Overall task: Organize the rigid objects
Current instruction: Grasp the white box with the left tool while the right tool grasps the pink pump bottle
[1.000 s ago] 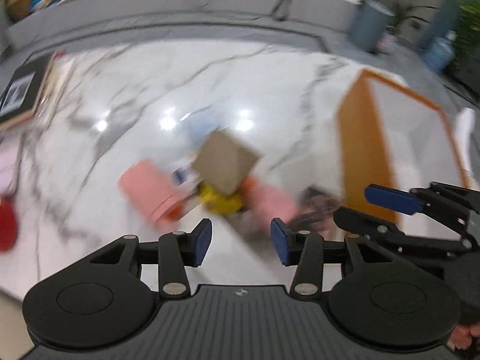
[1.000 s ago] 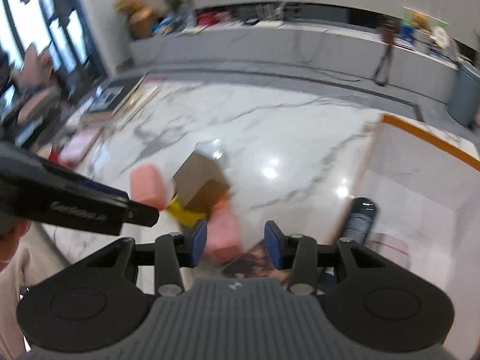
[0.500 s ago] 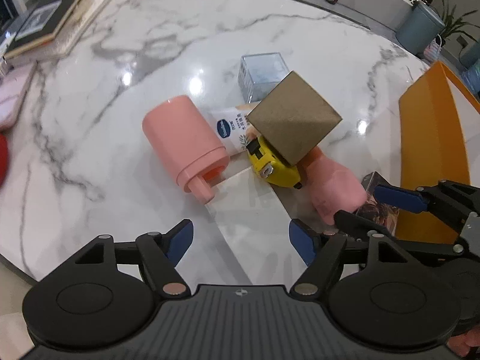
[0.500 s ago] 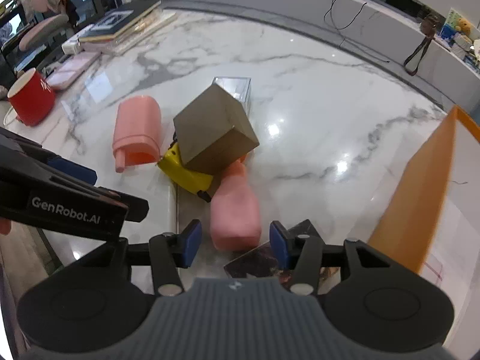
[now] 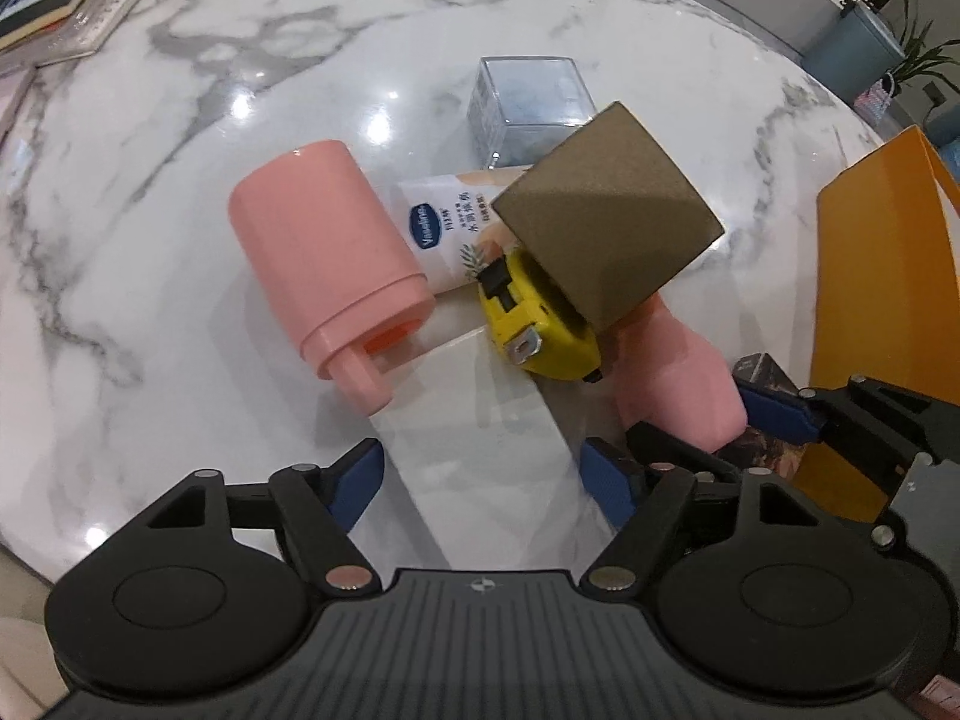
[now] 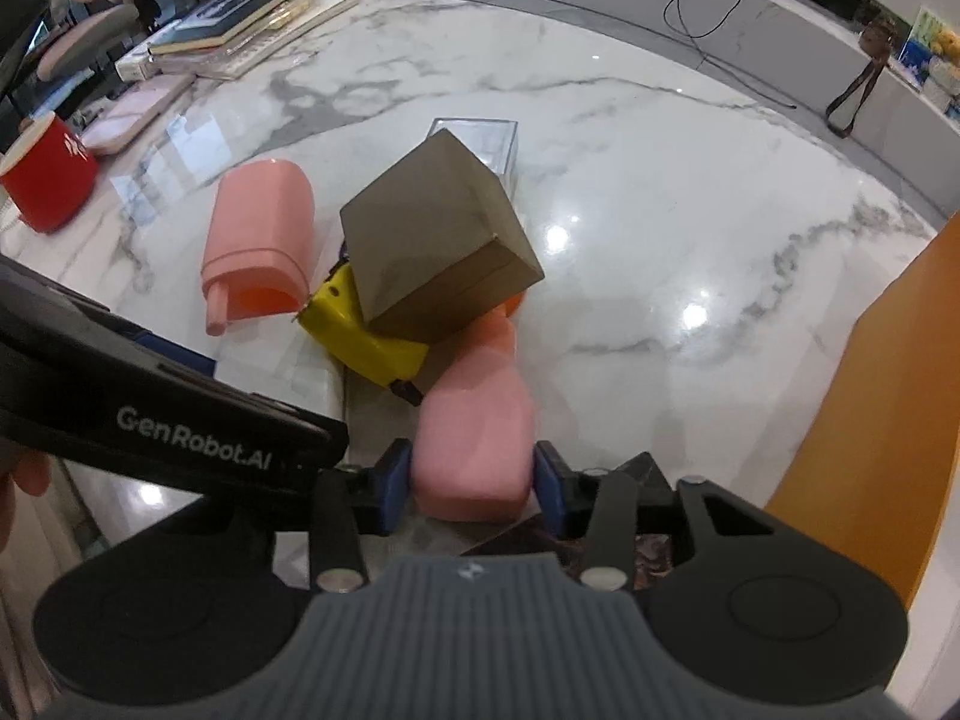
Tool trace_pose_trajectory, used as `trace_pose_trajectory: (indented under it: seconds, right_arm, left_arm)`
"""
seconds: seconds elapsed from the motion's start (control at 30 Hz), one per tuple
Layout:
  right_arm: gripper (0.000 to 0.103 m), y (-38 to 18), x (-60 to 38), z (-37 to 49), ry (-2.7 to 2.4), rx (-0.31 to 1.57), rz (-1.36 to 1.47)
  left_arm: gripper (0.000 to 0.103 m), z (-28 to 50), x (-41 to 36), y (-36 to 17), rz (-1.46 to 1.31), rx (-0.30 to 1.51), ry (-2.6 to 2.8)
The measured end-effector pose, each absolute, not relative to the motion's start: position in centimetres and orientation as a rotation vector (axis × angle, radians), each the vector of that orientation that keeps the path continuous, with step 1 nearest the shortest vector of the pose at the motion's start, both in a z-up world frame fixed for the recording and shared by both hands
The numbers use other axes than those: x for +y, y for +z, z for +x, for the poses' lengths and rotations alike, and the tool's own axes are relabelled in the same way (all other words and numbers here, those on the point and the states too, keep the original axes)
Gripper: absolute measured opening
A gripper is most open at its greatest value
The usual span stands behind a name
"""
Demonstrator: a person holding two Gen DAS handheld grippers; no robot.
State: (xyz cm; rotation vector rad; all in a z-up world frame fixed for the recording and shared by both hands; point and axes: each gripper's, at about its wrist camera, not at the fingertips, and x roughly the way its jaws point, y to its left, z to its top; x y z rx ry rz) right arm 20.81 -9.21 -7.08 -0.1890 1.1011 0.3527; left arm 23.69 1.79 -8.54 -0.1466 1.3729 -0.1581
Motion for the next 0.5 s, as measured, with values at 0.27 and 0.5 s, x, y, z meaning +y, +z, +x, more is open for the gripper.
trace_pose_trajectory:
  seconds: [0.27, 0.5]
  right_arm:
    - [0.043, -6.8, -9.1, 18.1, 0.36, 1.167, -0.085]
    - [0.047, -6.7, -8.2, 17.0, 0.376, 1.153, -0.129]
  left_arm:
    - [0.083, 23.7, 2.1, -8.4, 0.039, 1.46, -0.311]
    - [0.087, 23.2, 2.3, -8.6, 0.041, 1.475, -0.283]
